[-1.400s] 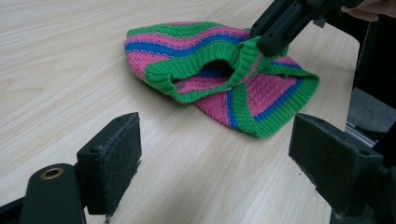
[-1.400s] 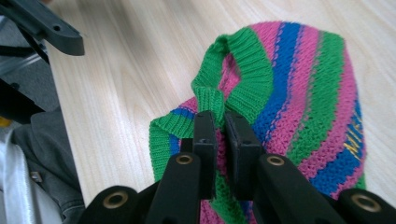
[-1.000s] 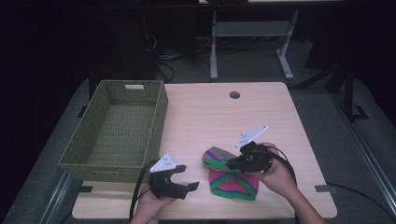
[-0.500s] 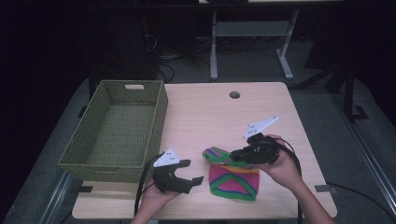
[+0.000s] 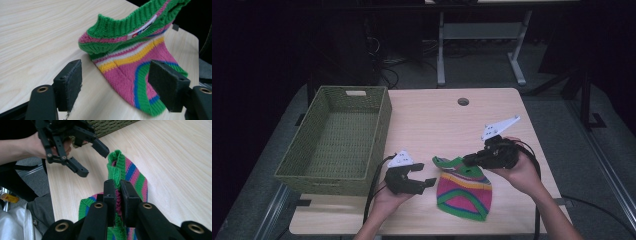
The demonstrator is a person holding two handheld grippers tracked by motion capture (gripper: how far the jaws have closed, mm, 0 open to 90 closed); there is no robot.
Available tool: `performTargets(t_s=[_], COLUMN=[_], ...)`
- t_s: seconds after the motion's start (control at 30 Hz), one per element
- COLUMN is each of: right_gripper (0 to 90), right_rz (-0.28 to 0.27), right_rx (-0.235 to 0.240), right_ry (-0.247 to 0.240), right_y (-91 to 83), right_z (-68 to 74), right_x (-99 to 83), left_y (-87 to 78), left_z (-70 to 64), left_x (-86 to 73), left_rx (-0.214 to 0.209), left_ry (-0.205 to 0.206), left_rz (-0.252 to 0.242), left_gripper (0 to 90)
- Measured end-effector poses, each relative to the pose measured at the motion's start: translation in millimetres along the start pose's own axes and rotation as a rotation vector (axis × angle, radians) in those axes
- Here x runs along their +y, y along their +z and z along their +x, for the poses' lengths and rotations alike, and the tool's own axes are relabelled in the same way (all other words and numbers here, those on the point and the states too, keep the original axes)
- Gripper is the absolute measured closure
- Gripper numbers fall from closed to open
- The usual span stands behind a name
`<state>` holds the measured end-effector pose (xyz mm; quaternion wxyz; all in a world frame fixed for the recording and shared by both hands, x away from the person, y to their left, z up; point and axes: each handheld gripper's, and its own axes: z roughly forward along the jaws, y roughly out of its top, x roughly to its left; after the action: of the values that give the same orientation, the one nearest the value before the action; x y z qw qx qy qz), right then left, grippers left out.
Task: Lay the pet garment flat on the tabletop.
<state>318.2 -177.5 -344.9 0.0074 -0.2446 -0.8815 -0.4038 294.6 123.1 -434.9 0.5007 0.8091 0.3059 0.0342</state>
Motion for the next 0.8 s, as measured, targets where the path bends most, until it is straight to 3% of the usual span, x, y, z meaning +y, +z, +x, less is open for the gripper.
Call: performTargets(t_s=[0.1,0.4,0.63,0.7,0.8], right_gripper=[83.0,83.0,83.0,83.0,83.0], right_rz=[-0.008,-0.017,-0.02,-0.019,-0.019], right_rx=[0.009,0.038,0.057,0.058,0.057], right_ry=[0.0,-0.023,-0.039,-0.043,-0.048], right_y=[-3.6,-12.0,-17.3,-18.8,-19.2], right_z=[-2.1,-5.6,-5.2,-4.3,-4.6], right_x=[2.1,6.4,9.9,11.4,12.6], left_y=[3.1,21.7,29.2,32.2,33.3], left_z=[2.6,11.0,16.1,18.2,19.3], left_x=[1.4,9.9,11.6,11.0,10.9], left_rx=[-0.018,-0.059,-0.061,-0.065,-0.083], left_ry=[-0.014,0.019,0.029,0.015,0.016], left_rz=[-0.015,-0.018,-0.024,-0.035,-0.049], left_gripper=[29.7,27.0,26.0,26.4,38.8])
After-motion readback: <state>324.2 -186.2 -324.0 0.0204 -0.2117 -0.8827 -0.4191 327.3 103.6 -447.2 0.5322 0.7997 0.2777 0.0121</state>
